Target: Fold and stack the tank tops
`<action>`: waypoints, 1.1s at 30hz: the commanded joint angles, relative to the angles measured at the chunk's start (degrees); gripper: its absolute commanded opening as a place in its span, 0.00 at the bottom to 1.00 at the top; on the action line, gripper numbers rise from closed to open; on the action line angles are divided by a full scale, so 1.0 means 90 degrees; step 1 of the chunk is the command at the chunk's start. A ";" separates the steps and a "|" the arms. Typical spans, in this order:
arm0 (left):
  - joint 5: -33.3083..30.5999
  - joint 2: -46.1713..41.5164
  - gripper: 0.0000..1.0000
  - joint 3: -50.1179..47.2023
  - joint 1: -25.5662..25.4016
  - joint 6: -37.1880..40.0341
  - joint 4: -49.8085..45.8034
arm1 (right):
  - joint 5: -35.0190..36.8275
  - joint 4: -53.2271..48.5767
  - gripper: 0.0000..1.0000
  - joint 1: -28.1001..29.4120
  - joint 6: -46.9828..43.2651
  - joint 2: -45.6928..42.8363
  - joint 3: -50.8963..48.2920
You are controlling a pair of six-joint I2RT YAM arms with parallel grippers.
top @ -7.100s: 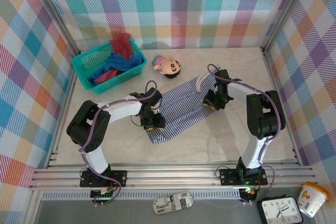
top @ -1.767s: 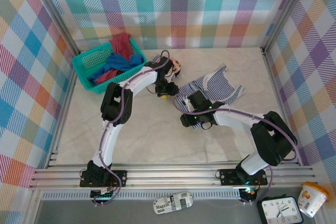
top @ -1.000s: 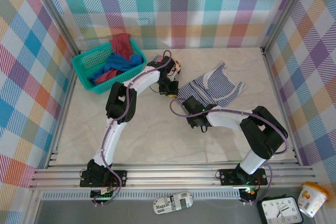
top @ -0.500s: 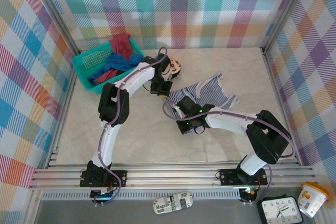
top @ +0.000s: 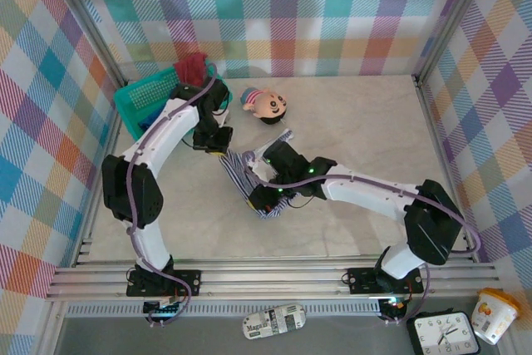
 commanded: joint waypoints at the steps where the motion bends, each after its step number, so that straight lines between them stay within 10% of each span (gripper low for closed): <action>1: -0.0207 -0.0271 0.00 0.0055 0.0023 -0.0029 -0.0255 | -0.1398 0.0639 0.00 -0.0280 0.0750 -0.0382 -0.0205; 21: 0.1048 0.2210 0.01 0.2940 -0.0304 -0.0033 -0.0493 | -0.2842 0.1696 0.00 -0.2460 0.1600 -0.0526 -0.1429; 33: 0.0502 0.1996 0.01 0.2792 -0.0166 0.0138 -0.0811 | -0.2749 0.2225 0.00 -0.1823 0.1990 -0.0256 -0.1221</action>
